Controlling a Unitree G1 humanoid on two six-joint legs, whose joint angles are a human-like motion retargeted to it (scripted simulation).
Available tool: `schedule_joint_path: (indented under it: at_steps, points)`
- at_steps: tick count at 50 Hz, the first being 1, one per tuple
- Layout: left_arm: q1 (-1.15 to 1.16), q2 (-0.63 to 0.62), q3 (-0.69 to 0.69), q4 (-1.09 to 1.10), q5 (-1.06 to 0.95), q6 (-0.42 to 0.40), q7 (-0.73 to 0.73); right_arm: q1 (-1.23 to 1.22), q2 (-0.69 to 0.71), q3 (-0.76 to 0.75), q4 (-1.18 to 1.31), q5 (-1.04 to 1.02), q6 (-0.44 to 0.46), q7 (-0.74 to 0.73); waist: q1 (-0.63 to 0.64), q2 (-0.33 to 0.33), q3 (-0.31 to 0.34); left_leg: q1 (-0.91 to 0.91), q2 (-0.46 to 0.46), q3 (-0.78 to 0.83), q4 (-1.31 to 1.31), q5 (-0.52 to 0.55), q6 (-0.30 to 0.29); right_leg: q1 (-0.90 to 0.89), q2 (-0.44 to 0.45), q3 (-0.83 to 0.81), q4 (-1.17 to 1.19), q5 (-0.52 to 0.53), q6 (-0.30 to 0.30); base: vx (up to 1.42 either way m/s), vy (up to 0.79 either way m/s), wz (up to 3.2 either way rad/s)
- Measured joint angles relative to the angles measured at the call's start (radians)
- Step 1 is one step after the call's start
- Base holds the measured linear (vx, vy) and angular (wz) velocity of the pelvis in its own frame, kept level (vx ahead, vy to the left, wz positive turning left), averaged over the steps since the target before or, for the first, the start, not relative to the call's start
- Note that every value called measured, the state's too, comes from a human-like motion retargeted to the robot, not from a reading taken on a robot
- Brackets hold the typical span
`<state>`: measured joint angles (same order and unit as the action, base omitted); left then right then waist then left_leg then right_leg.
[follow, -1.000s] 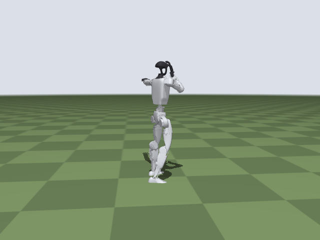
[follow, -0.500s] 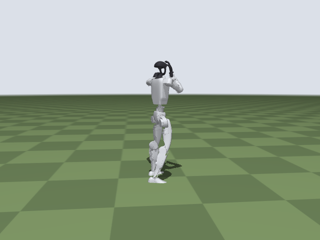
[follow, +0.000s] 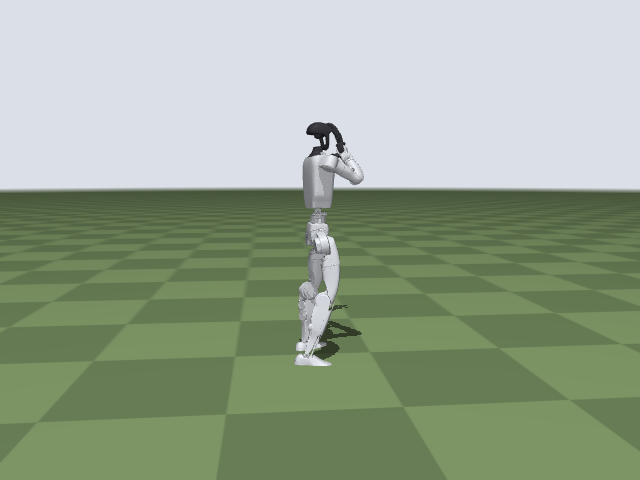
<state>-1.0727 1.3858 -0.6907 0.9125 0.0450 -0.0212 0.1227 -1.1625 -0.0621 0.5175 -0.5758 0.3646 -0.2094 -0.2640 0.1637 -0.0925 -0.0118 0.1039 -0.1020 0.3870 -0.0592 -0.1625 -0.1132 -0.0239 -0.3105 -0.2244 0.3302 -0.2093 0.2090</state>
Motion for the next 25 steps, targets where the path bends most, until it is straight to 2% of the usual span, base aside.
schedule_joint_path:
  at_steps: [5, 8, 11, 16, 19, 22, 25]
  points:
    - [0.088, 0.053, -0.011, 0.004, 0.167, -0.065, 0.211, 0.014, -0.013, -0.011, -0.007, 0.013, -0.074, -0.059, 0.013, -0.006, 0.01, 0.004, -0.003, 0.005, -0.003, -0.002, -0.003, -0.002, -0.001, 0.007, 0.002, -0.002, 0.002, 0.0, 0.0, 0.0]
    - [0.128, 0.074, -0.007, 0.024, 0.249, -0.072, 0.321, 0.013, -0.016, -0.017, -0.002, 0.008, -0.103, -0.094, 0.023, -0.008, 0.014, 0.004, -0.004, 0.0, -0.006, -0.001, -0.004, 0.001, -0.003, 0.001, 0.0, -0.001, 0.003, 0.0, 0.0, 0.0]
    - [0.151, 0.07, 0.024, 0.067, 0.187, -0.063, 0.285, 0.006, -0.015, -0.021, 0.004, -0.006, -0.086, -0.09, 0.034, -0.01, 0.016, 0.002, -0.005, -0.009, -0.008, 0.001, -0.003, 0.005, -0.004, -0.012, -0.004, 0.002, 0.003, 0.01, 0.0, 0.06]
    - [0.181, 0.038, 0.145, 0.14, -0.115, 0.018, 0.027, -0.01, -0.018, -0.027, 0.005, -0.052, 0.01, -0.041, 0.054, -0.014, 0.021, -0.003, -0.007, -0.028, -0.013, 0.006, 0.0, 0.014, -0.008, -0.039, -0.012, 0.007, 0.002, 0.02, 0.0, 0.22]
    - [0.226, 0.026, 0.223, 0.147, -0.193, 0.048, -0.06, -0.009, -0.025, -0.038, 0.001, -0.079, 0.041, -0.023, 0.07, -0.019, 0.022, -0.007, -0.006, -0.038, -0.013, 0.007, -0.001, 0.02, -0.008, -0.055, -0.019, 0.01, 0.002, 0.02, 0.0, 0.2]
    - [0.32, 0.004, 0.329, 0.092, -0.184, 0.013, -0.029, -0.001, -0.036, -0.059, 0.003, -0.105, 0.036, -0.026, 0.094, -0.029, 0.025, -0.01, -0.006, -0.046, -0.015, 0.007, -0.003, 0.025, -0.008, -0.066, -0.026, 0.012, 0.001, 0.0, 0.0, 0.0]
    - [0.477, -0.047, 0.49, -0.046, -0.135, -0.066, 0.11, 0.015, -0.044, -0.086, 0.01, -0.125, 0.008, -0.048, 0.122, -0.038, 0.028, -0.01, -0.006, -0.051, -0.016, 0.006, -0.008, 0.032, -0.006, -0.073, -0.033, 0.015, 0.0, 0.0, 0.0, 0.0]
